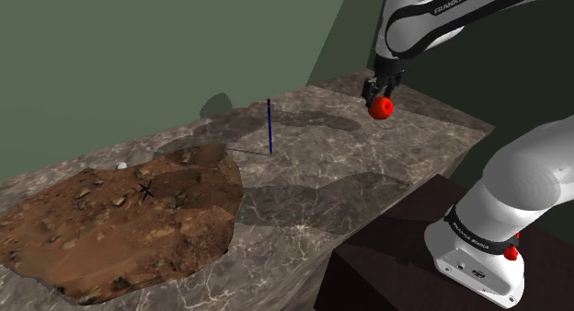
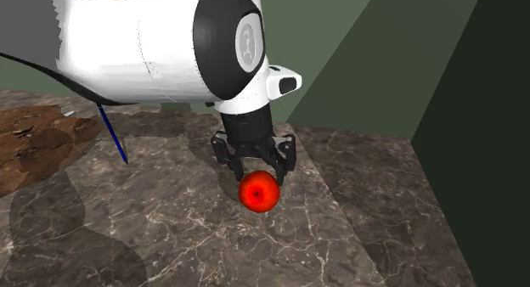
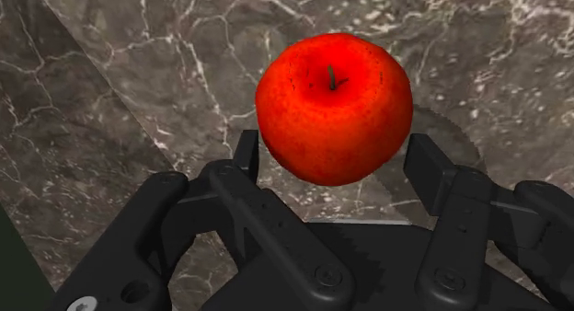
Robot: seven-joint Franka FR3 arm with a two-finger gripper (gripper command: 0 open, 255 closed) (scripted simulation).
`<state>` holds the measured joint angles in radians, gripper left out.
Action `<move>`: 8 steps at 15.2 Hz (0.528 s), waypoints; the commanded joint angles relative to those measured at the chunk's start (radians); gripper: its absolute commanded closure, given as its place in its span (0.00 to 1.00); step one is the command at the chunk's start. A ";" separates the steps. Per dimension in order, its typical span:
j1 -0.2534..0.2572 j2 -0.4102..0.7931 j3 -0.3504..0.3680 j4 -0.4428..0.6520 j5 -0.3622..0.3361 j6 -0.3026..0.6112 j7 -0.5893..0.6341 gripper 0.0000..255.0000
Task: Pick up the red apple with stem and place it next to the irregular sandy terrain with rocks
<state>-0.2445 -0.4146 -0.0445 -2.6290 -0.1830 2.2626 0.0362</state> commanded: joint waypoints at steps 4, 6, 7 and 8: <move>0.004 -0.037 0.002 0.042 0.010 -0.080 -0.011 1.00; 0.005 -0.050 0.002 0.060 0.013 -0.110 -0.015 1.00; 0.006 -0.056 0.002 0.069 0.014 -0.125 -0.017 1.00; 0.006 -0.061 0.003 0.079 0.016 -0.140 -0.019 1.00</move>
<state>-0.2380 -0.4648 -0.0411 -2.5540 -0.1681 2.1377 0.0202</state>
